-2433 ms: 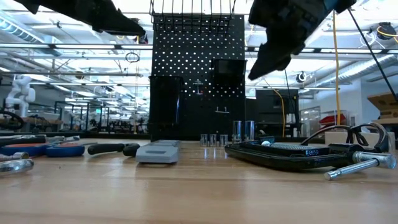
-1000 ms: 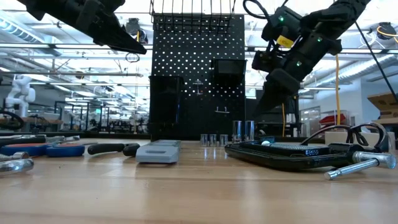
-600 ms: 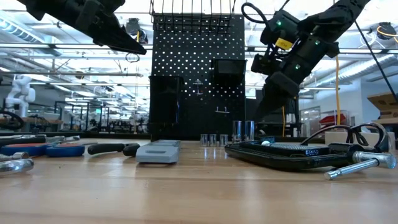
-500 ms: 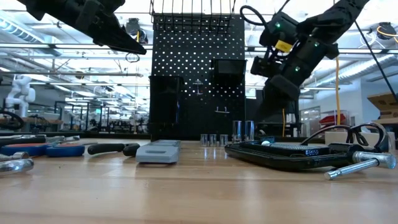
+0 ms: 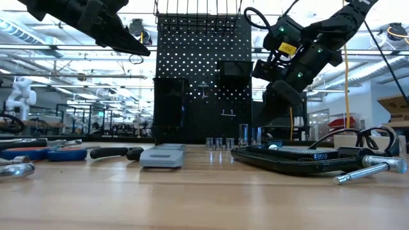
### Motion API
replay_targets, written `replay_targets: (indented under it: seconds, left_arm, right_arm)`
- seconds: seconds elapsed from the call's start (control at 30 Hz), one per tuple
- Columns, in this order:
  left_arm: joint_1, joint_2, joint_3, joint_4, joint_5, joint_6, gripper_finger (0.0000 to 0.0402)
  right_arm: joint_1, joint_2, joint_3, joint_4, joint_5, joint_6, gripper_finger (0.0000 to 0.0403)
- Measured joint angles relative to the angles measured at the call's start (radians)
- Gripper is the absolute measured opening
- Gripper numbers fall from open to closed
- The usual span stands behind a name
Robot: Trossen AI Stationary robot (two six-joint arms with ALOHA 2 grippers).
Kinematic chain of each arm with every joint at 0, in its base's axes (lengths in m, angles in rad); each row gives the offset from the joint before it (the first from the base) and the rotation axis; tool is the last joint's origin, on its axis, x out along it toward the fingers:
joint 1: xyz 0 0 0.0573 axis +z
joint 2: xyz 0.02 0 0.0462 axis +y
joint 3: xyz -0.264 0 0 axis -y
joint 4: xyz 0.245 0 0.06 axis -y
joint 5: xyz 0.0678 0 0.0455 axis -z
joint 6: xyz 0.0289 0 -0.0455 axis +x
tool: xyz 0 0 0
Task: Hang tools onto peg board
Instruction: Put the right large socket into the right black bin on the peg board
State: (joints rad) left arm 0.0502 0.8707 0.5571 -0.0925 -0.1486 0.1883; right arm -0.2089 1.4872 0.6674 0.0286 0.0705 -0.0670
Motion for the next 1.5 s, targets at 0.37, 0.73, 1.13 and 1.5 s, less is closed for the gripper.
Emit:
replay_targets:
  seconds: [0.37,0.73,1.13,1.5]
  left_arm:
    - [0.000,0.000,0.000,0.000,0.000,0.000,0.0180]
    - [0.000,0.000,0.001,-0.005,0.000,0.000,0.0180]
    - [0.000,0.000,0.001,-0.006,0.000,0.000,0.0180]
    - [0.000,0.000,0.001,-0.003,0.000,0.000,0.0180]
  right_arm:
    - [-0.014,0.047,0.001,0.024,-0.036,0.020,0.0235]
    - [-0.014,0.082,0.000,0.055,-0.022,0.012,0.0214]
    - [-0.014,0.070,0.001,-0.002,-0.005,0.005,0.0074]
    - [0.060,-0.151,0.092,-0.264,0.084,0.095,0.0074]
